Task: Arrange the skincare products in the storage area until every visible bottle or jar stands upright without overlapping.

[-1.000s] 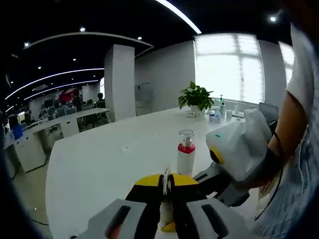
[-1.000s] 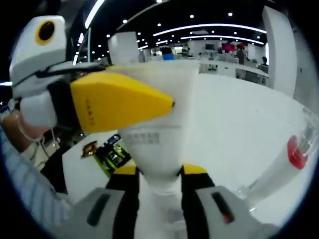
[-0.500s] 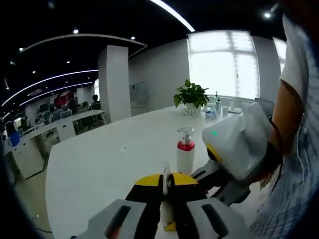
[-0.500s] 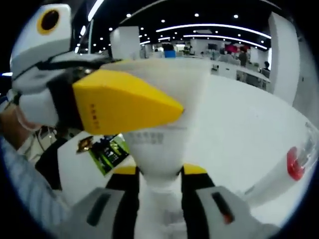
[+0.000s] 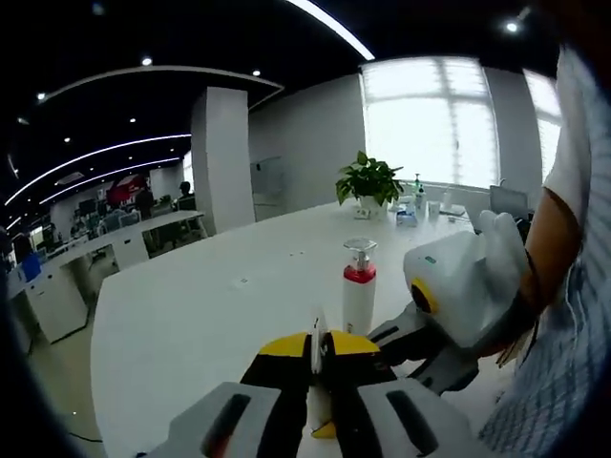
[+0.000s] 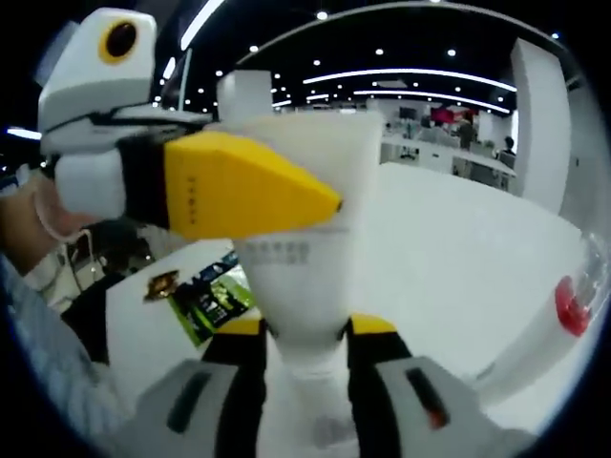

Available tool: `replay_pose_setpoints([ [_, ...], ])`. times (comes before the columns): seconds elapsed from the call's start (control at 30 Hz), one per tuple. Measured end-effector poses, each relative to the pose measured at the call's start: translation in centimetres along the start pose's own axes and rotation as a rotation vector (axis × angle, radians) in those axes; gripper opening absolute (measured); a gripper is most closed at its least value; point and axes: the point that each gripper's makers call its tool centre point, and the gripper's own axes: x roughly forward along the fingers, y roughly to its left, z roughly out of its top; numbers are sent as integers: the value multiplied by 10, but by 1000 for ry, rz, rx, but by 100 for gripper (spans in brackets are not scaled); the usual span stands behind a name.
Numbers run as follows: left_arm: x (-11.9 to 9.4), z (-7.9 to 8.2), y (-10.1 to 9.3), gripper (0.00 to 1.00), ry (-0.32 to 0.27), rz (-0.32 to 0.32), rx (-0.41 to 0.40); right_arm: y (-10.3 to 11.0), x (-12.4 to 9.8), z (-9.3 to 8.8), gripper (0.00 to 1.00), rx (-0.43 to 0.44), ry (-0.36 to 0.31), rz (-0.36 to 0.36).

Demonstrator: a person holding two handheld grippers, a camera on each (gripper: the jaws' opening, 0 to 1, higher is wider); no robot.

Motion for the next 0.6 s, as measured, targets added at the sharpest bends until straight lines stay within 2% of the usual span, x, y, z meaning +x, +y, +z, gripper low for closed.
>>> replay_pose_setpoints([
  [0.07,0,-1,0,6,0,-12,-2,0,0,0,31,4,-3,2],
  [0.23,0,-2,-1,6,18,-94,29,0,0,-1,31,-1,-18,-3],
  [0.33,0,-4,-4,6,53,-194,67,0,-1,-3,30,-22,-28,-15],
  [0.5,-2,-5,-8,7,97,-304,48,1,-2,-6,30,-53,-15,-6],
  [0.57,-2,-4,-10,8,103,-323,63,1,-2,-4,32,-78,-20,-8],
  [0.6,-1,-7,-7,9,137,-297,97,1,-3,-3,31,-106,-23,-21],
])
